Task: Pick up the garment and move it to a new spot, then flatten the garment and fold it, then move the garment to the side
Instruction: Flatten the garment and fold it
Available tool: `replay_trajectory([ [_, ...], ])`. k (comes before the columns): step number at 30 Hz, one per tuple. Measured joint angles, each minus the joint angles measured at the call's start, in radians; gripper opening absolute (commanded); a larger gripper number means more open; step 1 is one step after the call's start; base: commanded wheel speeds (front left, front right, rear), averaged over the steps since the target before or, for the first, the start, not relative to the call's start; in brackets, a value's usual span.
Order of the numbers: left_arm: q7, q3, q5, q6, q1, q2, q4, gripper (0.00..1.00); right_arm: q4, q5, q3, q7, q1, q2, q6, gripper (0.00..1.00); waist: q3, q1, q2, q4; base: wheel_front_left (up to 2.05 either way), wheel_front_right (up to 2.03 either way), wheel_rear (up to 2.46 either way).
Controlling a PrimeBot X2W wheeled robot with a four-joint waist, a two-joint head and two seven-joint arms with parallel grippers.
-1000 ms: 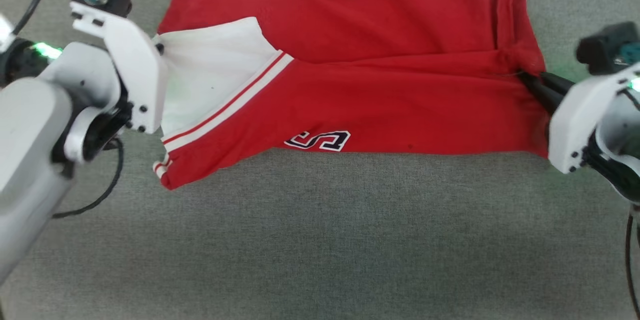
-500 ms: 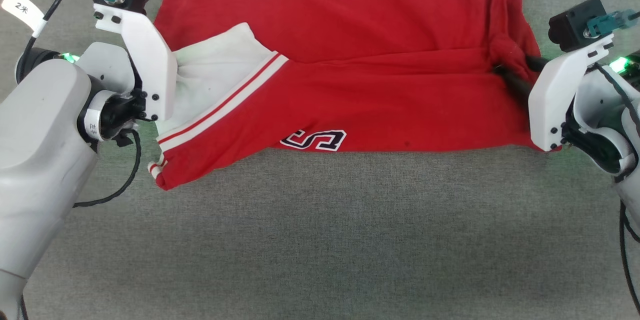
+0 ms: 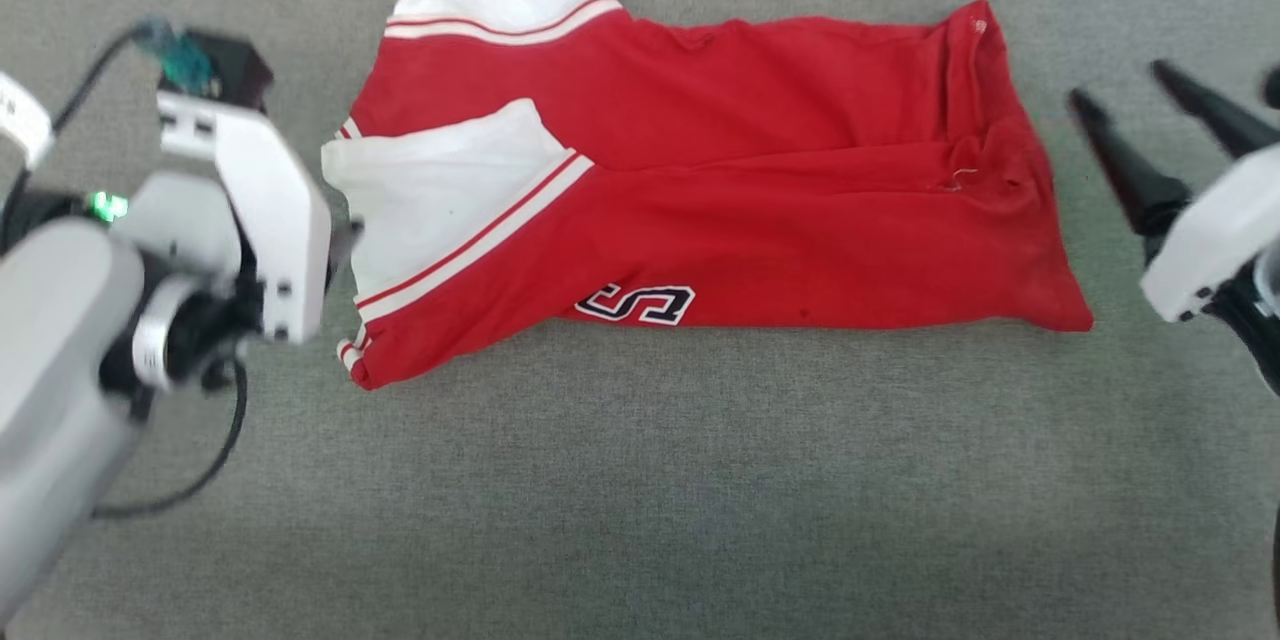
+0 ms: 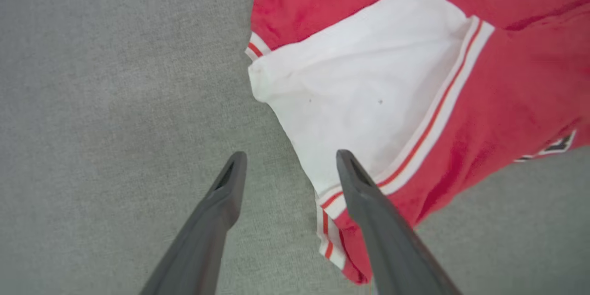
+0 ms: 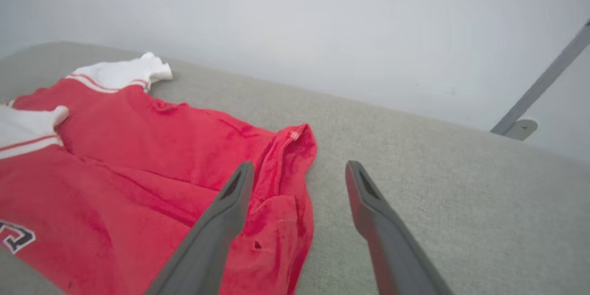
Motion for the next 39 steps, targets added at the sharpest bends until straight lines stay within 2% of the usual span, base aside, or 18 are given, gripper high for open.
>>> replay_trajectory([
  [6, 0.044, -0.004, -0.027, 0.114, 0.124, 0.074, -0.202, 1.00, -0.130, -0.145, -0.212, -0.087, 0.129, 0.120, 0.000, 1.00, -0.018, 0.0000, 0.0000, -0.024, 0.00, 0.00, 0.00],
  [11, 0.057, -0.001, -0.044, 0.172, 0.176, 0.096, -0.245, 1.00, -0.233, -0.226, -0.310, -0.097, 0.213, 0.219, 0.000, 1.00, -0.015, 0.0000, 0.0000, -0.050, 0.00, 0.00, 0.00],
  [16, 0.057, 0.002, -0.063, 0.188, 0.198, 0.088, -0.196, 1.00, -0.301, -0.247, -0.338, -0.068, 0.283, 0.291, 0.000, 1.00, 0.000, 0.0000, 0.0000, -0.078, 0.00, 0.00, 0.00],
  [20, 0.041, 0.005, -0.080, 0.181, 0.207, 0.065, -0.109, 1.00, -0.317, -0.234, -0.325, -0.036, 0.321, 0.316, 0.000, 1.00, 0.016, 0.0000, 0.0000, -0.098, 0.00, 0.00, 0.00],
  [24, 0.047, 0.011, -0.100, 0.156, 0.201, 0.045, -0.036, 1.00, -0.317, -0.202, -0.302, 0.016, 0.344, 0.315, 0.000, 1.00, 0.032, 0.0000, 0.0000, -0.112, 0.00, 0.00, 0.00],
  [25, 0.050, 0.013, -0.108, 0.148, 0.194, 0.039, -0.021, 0.10, -0.314, -0.194, -0.296, 0.037, 0.346, 0.310, 0.000, 1.00, 0.036, -0.0001, 0.0000, -0.113, 0.00, 0.00, 0.00],
  [26, 0.054, 0.014, -0.114, 0.140, 0.189, 0.032, -0.008, 0.00, -0.311, -0.183, -0.286, 0.058, 0.349, 0.304, 0.000, 1.00, 0.039, -0.0001, 0.0000, -0.114, 0.00, 0.00, 0.00],
  [33, 0.061, 0.000, -0.103, 0.111, 0.151, 0.007, 0.025, 0.00, -0.271, -0.085, -0.252, 0.238, 0.340, 0.293, 0.000, 1.00, 0.056, 0.0000, 0.0001, -0.100, 0.00, 0.00, 0.00],
  [39, 0.051, -0.010, -0.093, 0.091, 0.126, -0.021, 0.026, 0.00, -0.216, -0.065, -0.249, 0.398, 0.268, 0.277, 0.000, 1.00, 0.070, 0.0000, 0.0000, -0.066, 0.00, 0.00, 0.00],
])
